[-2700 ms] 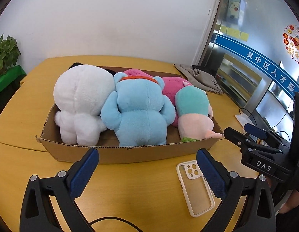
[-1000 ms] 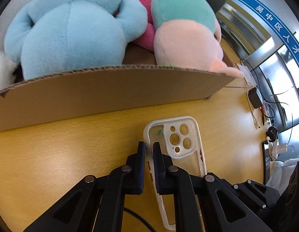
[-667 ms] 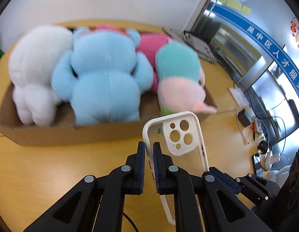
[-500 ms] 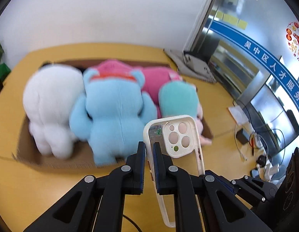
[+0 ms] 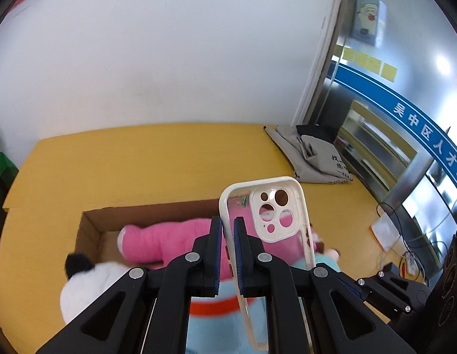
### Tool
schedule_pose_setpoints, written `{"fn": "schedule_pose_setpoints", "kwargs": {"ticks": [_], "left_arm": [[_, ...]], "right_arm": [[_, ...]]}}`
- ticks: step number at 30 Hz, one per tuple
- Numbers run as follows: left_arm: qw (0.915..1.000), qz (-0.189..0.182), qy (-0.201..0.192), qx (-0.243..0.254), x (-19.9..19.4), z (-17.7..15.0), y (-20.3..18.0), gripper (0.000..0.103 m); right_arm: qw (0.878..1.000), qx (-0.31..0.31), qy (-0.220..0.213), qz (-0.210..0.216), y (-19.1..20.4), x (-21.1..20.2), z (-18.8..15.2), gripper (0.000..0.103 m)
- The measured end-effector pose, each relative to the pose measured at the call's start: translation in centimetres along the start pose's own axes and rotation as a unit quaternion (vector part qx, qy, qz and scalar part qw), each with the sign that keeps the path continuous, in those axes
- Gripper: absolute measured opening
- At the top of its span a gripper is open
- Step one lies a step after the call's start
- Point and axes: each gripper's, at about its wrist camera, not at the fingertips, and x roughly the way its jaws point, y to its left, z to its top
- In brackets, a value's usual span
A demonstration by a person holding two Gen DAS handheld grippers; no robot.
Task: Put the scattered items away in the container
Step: 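Carry the phone case with both grippers onto the toys in the box and release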
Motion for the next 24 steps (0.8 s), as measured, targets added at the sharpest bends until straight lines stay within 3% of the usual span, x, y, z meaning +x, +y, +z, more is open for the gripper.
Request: {"fn": "schedule_pose_setpoints", "kwargs": {"ticks": [3, 7, 12, 14, 16, 17, 18, 20, 24], "left_arm": [[0.9992, 0.005, 0.04, -0.002, 4.8, -0.3, 0.6, 0.009], [0.9936, 0.009, 0.109, -0.027, 10.7, -3.0, 1.2, 0.012], [0.994, 0.007, 0.105, -0.032, 11.3, -4.0, 1.4, 0.026], [0.9944, 0.011, 0.101, -0.031, 10.5, -4.0, 1.4, 0.037], [0.9952, 0.019, 0.087, -0.039, 8.9, -3.9, 1.7, 0.068], [0.996, 0.026, 0.072, -0.046, 7.7, -3.9, 2.0, 0.087], [0.9967, 0.028, 0.053, -0.054, 6.2, -3.8, 2.4, 0.096], [0.997, 0.025, 0.025, -0.069, 3.2, -4.2, 3.0, 0.101], [0.9976, 0.043, -0.015, -0.052, -2.9, -6.8, 2.6, 0.102]], "right_arm": [[0.999, 0.01, 0.034, -0.013, -0.9, 4.4, 0.2, 0.005], [0.993, 0.02, 0.114, -0.015, -2.3, 9.6, -2.9, 0.005], [0.995, 0.011, 0.092, -0.03, -2.4, 9.1, -4.3, 0.006], [0.996, 0.024, 0.082, -0.032, -3.0, 8.0, -4.2, 0.017], [0.996, 0.038, 0.068, -0.033, -3.5, 6.7, -4.2, 0.063], [0.997, 0.045, 0.059, -0.035, -3.8, 5.8, -4.2, 0.072], [0.997, 0.052, 0.051, -0.037, -4.1, 4.9, -4.3, 0.077], [0.996, 0.064, 0.042, -0.038, -4.6, 2.9, -4.6, 0.077], [0.996, 0.073, 0.031, -0.038, -4.9, -0.6, -5.7, 0.078]]}}
